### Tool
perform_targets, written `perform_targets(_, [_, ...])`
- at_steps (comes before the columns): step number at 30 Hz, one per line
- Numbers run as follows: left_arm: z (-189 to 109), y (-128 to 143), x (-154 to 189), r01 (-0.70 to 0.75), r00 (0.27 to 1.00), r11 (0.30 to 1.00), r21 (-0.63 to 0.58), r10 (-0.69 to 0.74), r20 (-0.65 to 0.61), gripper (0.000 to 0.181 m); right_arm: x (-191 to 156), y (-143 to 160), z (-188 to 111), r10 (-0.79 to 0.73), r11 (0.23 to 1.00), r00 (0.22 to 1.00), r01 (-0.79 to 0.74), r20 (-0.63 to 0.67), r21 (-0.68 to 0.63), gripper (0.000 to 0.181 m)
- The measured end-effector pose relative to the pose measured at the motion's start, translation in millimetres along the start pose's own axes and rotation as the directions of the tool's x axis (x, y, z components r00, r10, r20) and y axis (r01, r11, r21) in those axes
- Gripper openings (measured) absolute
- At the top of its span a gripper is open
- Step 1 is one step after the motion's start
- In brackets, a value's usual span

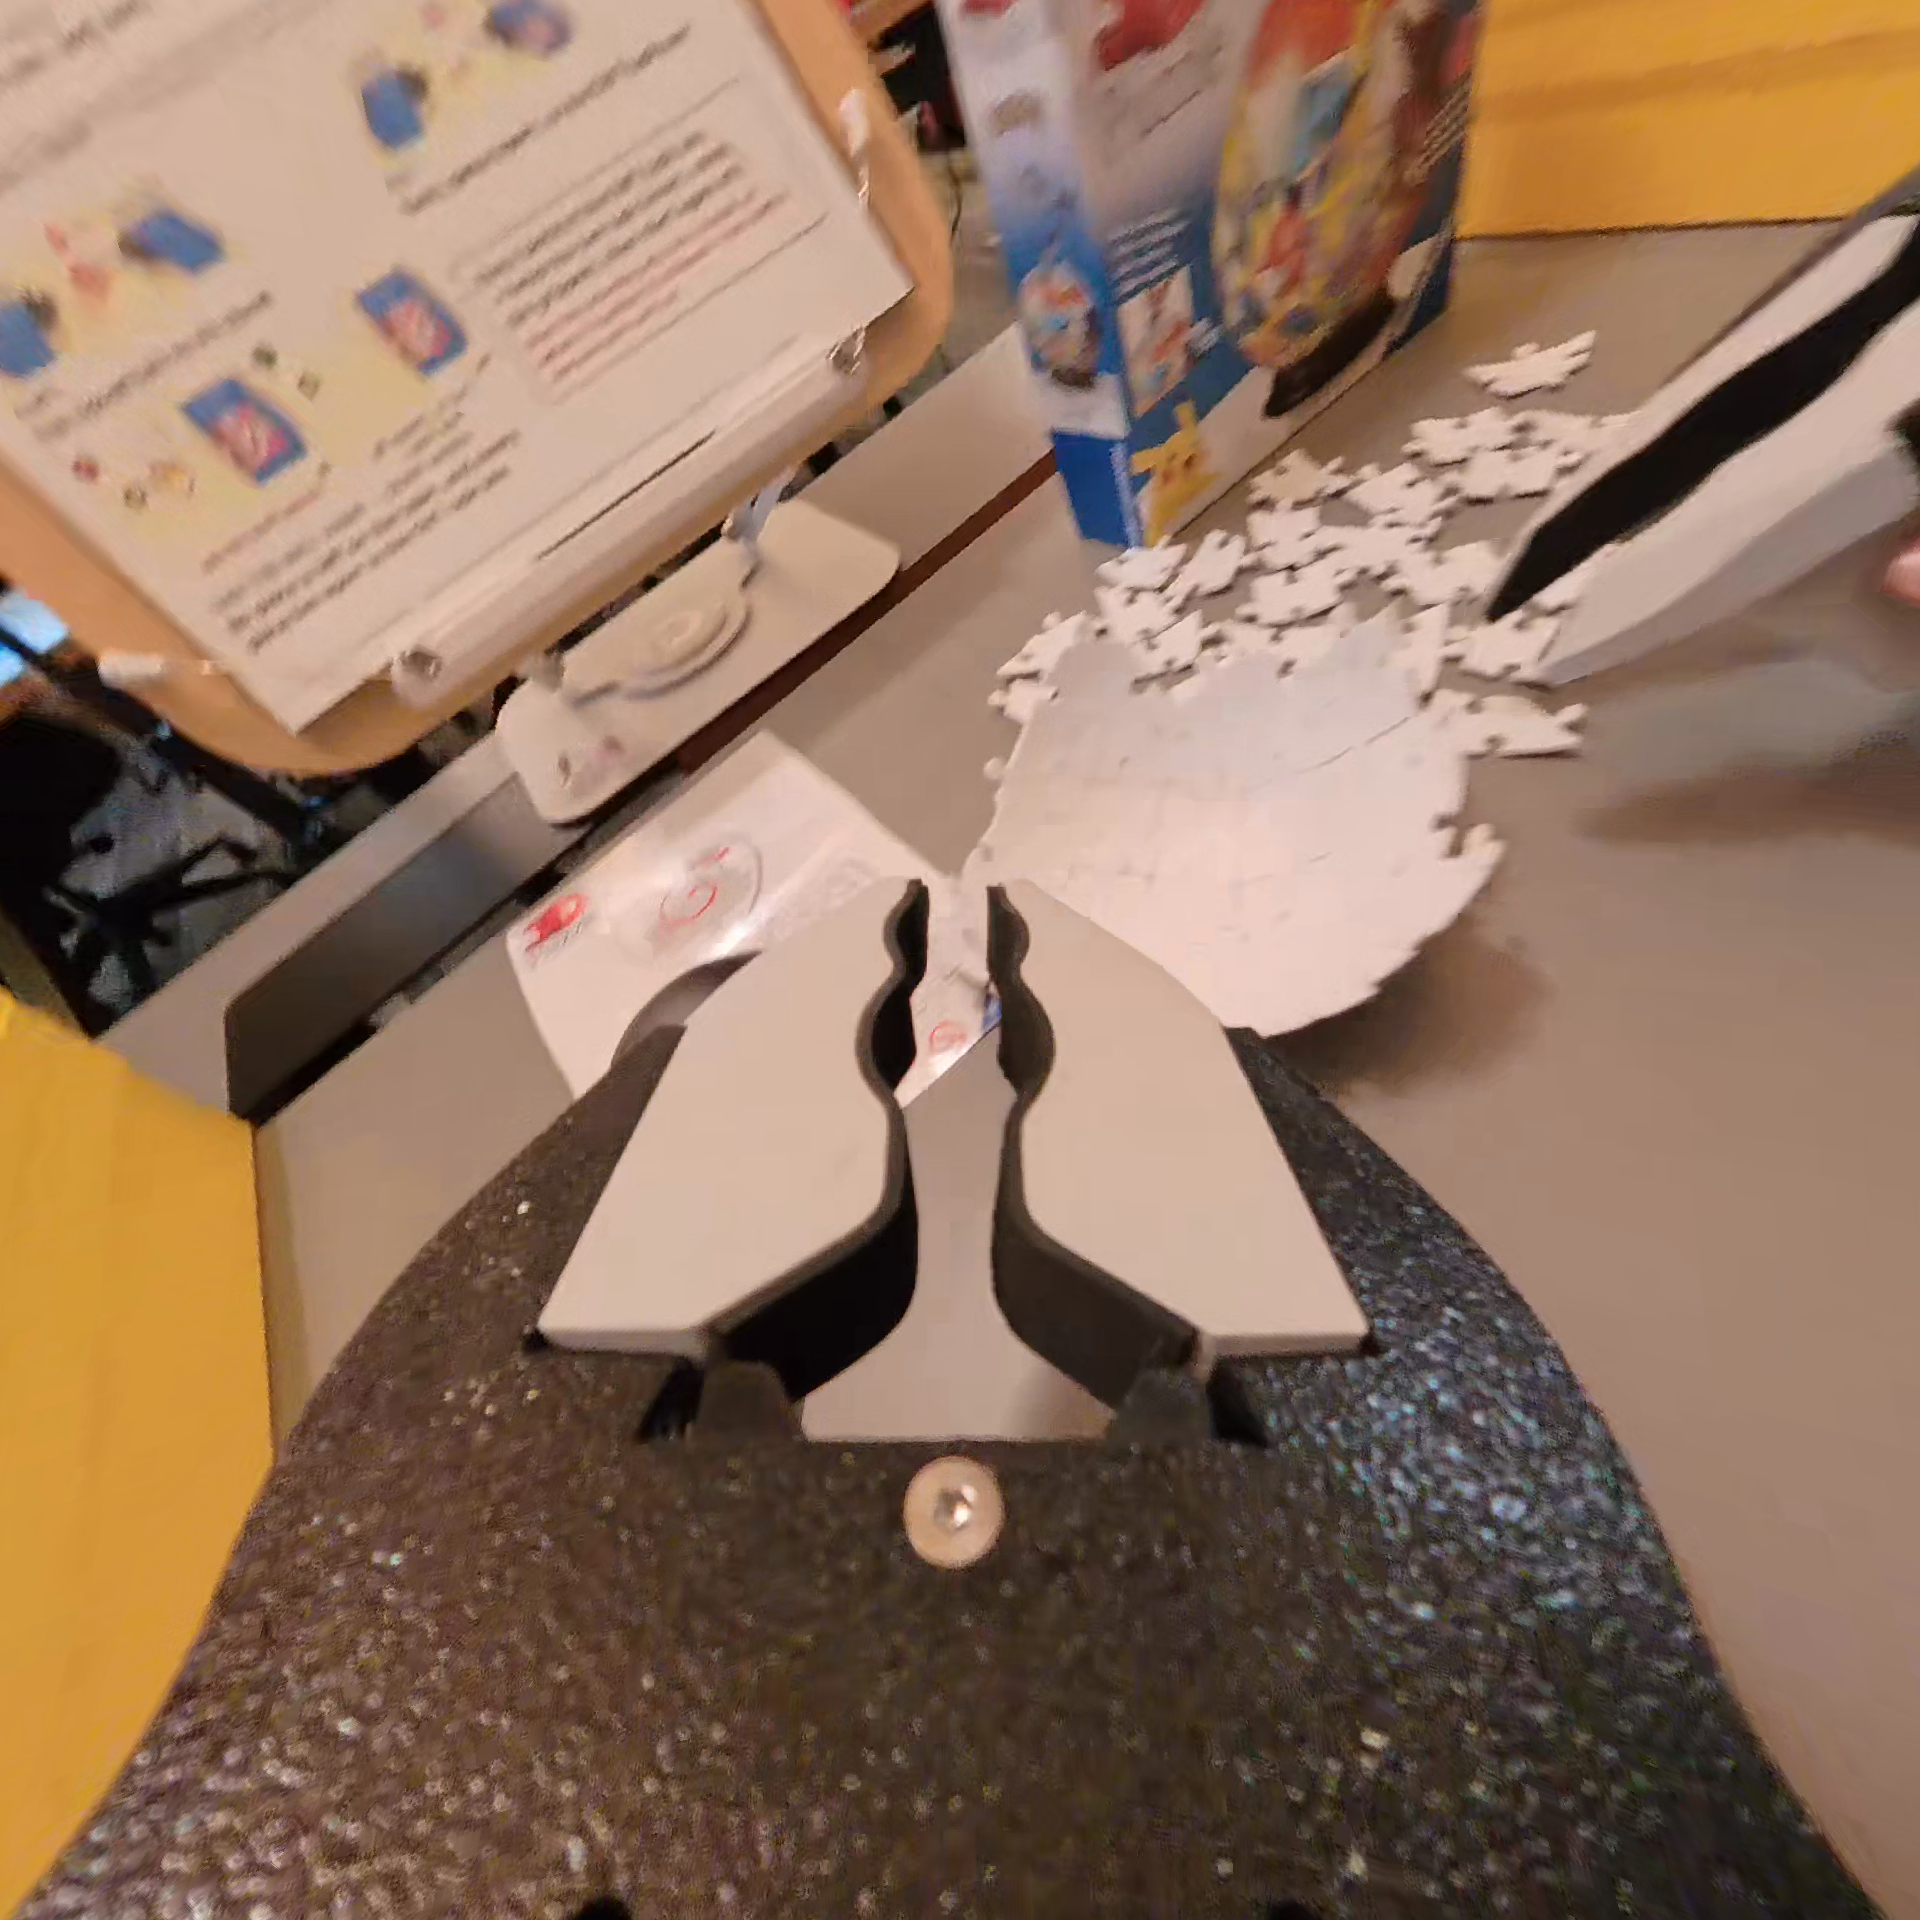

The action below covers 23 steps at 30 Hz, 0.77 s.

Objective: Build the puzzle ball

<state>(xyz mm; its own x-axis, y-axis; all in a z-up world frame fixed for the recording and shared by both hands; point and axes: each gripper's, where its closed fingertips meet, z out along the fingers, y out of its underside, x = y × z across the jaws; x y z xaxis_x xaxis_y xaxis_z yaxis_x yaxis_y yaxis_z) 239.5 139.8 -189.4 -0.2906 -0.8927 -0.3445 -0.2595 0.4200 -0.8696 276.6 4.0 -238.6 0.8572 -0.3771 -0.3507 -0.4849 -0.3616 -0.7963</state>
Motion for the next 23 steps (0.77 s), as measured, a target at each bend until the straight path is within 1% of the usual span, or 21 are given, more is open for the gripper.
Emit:
perform_targets(1, [0.1, 7.7, -5.6, 0.016, 1.000, 1.000, -0.018, -0.015, 0.008, 0.012, -0.8, 0.3, 0.7, 0.009, 1.000, 1.000, -0.009, 0.006, 0.007, 0.039])
perform_targets(3, [0.0, 20.3, -14.2, 0.045, 0.999, 0.998, -0.048, -0.044, 0.026, 0.013, -2.4, 0.9, 2.4, 0.020, 1.000, 1.000, -0.020, 0.012, 0.009, 0.034])
perform_targets(7, [2.0, 35.5, -20.1, 0.105, 0.994, 0.991, -0.086, -0.103, 0.035, 0.014, -6.4, 1.8, 6.2, 0.011, 1.000, 1.000, -0.011, 0.017, 0.004, 0.030])
perform_targets(11, [5.0, 40.9, -12.5, 0.181, 0.983, 0.980, -0.080, -0.184, -0.028, 0.020, -7.0, 4.7, 10.5, 0.042, 0.999, 0.998, -0.041, 0.036, -0.005, 0.030])
perform_targets(13, [7.6, 46.6, -13.7, 0.214, 0.976, 0.973, -0.085, -0.217, -0.029, 0.021, -7.5, 5.6, 12.8, 0.051, 0.999, 0.998, -0.050, 0.041, -0.008, 0.030])
perform_targets(16, [10.5, 53.7, -10.6, 0.214, 0.974, 0.972, -0.099, -0.221, -0.058, 0.024, -10.3, 3.8, 15.3, 0.069, 0.998, 0.996, -0.069, 0.059, -0.001, 0.029])
perform_targets(19, [11.1, 60.0, -12.6, 0.179, 0.981, 0.976, -0.127, -0.187, -0.054, 0.028, -7.8, 3.2, 15.5, 0.079, 0.997, 0.996, -0.079, 0.048, 0.004, 0.028])
perform_targets(23, [8.4, 60.4, -12.0, 0.165, 0.980, 0.980, -0.115, -0.176, -0.096, 0.029, -7.8, 4.0, 14.2, 0.084, 0.996, 0.995, -0.085, 0.050, 0.002, 0.026])
